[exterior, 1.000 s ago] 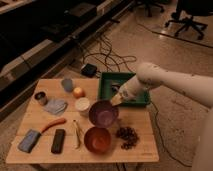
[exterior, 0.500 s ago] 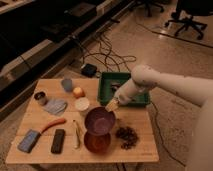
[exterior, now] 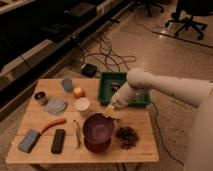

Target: Stack bowls on top of each other

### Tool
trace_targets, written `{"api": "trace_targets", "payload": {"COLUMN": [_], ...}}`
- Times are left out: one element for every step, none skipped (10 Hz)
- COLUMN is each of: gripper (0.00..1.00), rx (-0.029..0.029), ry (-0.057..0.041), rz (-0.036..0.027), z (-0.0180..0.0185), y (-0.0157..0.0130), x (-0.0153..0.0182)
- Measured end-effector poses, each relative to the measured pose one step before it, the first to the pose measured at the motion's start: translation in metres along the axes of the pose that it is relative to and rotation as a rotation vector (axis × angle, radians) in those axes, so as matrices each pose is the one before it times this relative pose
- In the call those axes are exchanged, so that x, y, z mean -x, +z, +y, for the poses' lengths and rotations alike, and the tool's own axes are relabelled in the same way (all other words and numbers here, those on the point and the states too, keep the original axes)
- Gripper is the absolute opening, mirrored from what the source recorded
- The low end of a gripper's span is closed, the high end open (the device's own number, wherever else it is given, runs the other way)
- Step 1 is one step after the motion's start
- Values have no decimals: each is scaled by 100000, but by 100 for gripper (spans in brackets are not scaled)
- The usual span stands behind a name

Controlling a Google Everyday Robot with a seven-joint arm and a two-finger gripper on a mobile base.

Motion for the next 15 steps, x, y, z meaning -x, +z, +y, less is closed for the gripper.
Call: {"api": "trace_targets", "payload": {"gripper": [0,1,10,21,28,38,51,57,69,78,80,80,80,80,80], "rx": [1488,2151,2470,1229,476,226,287,130,612,838,1105,2501,1280,45,-202], "ry": [-1119,-823,-418,-641,-430,-313,-298,-143,-316,-344,-314,-1289,-944,-66,355], "rz": [732,800,948,810,512,427,341,93,346,231,296,1339,700,4,-58], "z": [281,236,297,231,165,121,83,40,81,38,4,29,82,12,-75], "y": [241,312,431,391,207,156,63,-3,149,67,12,49,98,0,-104], "x": [-70,-144,-67,-29,-71,-146,-131,-30,-13,-1,-43,60,223,11,-185]}}
